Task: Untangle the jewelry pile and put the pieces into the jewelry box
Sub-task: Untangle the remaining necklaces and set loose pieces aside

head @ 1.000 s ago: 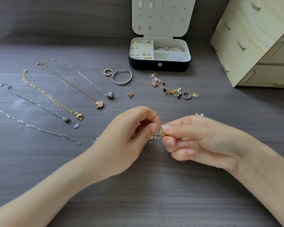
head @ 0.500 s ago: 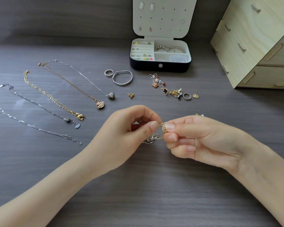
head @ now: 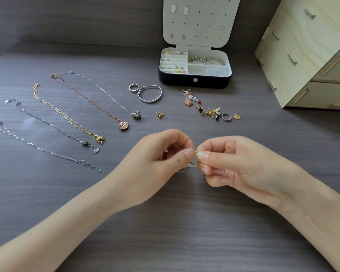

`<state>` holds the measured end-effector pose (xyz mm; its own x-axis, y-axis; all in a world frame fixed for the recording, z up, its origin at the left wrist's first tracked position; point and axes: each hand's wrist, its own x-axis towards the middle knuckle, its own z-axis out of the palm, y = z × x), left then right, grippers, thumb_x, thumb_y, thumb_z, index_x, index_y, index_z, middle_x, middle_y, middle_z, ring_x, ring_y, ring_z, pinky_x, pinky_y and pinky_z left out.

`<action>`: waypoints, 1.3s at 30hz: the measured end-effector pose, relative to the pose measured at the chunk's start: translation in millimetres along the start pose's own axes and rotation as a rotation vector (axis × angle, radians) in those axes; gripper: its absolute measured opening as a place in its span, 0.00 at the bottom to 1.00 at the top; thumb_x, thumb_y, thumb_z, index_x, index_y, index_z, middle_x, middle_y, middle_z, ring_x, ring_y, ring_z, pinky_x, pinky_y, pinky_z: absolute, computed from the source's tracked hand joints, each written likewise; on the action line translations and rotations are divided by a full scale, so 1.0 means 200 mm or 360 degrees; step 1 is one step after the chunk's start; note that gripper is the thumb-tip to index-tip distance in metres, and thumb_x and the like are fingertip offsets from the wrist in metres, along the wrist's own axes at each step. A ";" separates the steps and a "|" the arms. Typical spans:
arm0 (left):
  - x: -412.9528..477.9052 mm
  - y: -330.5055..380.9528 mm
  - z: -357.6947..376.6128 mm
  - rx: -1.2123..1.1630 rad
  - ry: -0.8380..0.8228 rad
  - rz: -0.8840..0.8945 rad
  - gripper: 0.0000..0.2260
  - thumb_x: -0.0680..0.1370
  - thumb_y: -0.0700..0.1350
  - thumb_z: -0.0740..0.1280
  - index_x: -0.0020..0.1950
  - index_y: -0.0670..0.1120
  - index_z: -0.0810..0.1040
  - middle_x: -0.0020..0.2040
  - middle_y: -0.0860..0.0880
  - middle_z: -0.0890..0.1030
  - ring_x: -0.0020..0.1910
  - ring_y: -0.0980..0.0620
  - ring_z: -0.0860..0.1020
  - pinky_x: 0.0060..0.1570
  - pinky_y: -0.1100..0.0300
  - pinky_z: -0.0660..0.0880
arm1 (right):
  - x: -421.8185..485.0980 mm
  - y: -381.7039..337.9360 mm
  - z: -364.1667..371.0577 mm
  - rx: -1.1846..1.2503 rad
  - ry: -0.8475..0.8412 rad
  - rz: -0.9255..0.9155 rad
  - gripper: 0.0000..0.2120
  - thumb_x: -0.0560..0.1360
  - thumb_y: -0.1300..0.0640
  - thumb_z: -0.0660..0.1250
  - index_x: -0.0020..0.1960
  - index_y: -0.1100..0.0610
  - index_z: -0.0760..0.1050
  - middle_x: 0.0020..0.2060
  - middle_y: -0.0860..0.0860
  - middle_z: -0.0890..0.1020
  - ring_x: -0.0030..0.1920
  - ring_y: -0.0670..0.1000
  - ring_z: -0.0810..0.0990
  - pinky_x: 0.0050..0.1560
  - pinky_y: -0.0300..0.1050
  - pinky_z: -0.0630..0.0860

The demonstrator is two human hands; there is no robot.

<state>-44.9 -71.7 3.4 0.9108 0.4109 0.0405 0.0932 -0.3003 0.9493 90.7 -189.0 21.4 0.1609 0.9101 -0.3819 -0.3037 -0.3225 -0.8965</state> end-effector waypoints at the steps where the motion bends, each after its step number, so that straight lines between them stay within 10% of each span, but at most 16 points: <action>1: 0.00 0.00 0.00 0.0020 0.0003 -0.0004 0.07 0.73 0.52 0.64 0.41 0.50 0.76 0.33 0.56 0.74 0.33 0.56 0.69 0.34 0.65 0.65 | 0.00 0.00 0.00 -0.0060 0.0028 -0.0037 0.06 0.70 0.62 0.69 0.35 0.60 0.76 0.27 0.52 0.74 0.27 0.45 0.67 0.25 0.34 0.65; 19: 0.00 0.01 0.01 0.0064 0.0079 0.0133 0.03 0.74 0.46 0.64 0.40 0.51 0.74 0.31 0.60 0.73 0.29 0.61 0.68 0.30 0.72 0.63 | 0.02 -0.02 -0.03 0.0617 -0.0245 0.0373 0.05 0.69 0.64 0.63 0.36 0.62 0.75 0.28 0.52 0.72 0.24 0.43 0.65 0.22 0.31 0.64; 39: -0.01 0.01 0.00 0.0118 0.0066 0.0080 0.06 0.74 0.49 0.62 0.39 0.49 0.74 0.32 0.57 0.72 0.30 0.60 0.66 0.30 0.70 0.62 | 0.00 0.01 0.00 0.0038 -0.0007 -0.0071 0.03 0.67 0.63 0.67 0.36 0.62 0.76 0.26 0.53 0.73 0.25 0.45 0.67 0.25 0.34 0.66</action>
<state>-45.6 -73.3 6.0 0.8978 0.4285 0.1017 0.0789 -0.3837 0.9201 90.5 -188.7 20.0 0.1707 0.9245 -0.3408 -0.3185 -0.2756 -0.9070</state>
